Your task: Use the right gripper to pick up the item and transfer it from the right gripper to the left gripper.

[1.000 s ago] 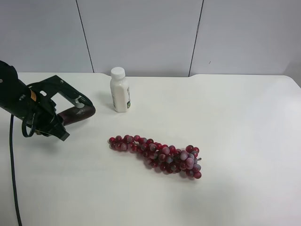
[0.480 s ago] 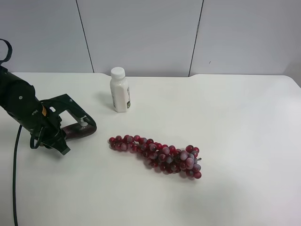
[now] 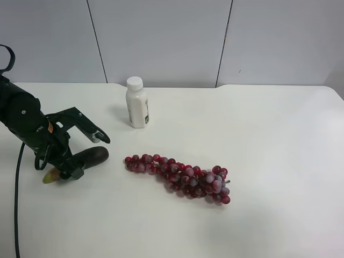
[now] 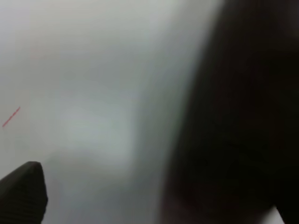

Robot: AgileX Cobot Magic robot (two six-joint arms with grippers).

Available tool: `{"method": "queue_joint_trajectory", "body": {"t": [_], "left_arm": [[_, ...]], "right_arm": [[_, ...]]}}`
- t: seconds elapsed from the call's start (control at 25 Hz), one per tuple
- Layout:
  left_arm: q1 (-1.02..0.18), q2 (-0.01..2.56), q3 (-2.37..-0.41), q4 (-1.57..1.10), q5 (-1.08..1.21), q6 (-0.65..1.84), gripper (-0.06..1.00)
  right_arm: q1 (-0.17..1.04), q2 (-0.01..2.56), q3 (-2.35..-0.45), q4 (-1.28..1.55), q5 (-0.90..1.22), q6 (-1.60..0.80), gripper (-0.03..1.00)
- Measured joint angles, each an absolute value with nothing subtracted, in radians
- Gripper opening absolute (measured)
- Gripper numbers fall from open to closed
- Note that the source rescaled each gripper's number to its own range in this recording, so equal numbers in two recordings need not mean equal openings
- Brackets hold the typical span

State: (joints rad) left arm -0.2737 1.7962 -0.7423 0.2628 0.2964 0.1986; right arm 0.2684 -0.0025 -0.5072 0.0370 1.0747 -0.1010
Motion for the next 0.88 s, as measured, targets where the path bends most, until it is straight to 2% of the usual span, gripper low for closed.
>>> {"method": "queue_joint_trajectory", "body": {"t": [0.4,0.88], "left_arm": [[-0.274,1.724,-0.742,0.273,0.322,0.198,1.00],[-0.274,1.480,-0.742,0.266,0.553,0.195,1.00]], "right_arm": [[0.268,-0.002,-0.507,0.037,1.075,-0.101,1.00],[0.268,-0.002,-0.507,0.037,1.075,-0.101,1.00]]}}
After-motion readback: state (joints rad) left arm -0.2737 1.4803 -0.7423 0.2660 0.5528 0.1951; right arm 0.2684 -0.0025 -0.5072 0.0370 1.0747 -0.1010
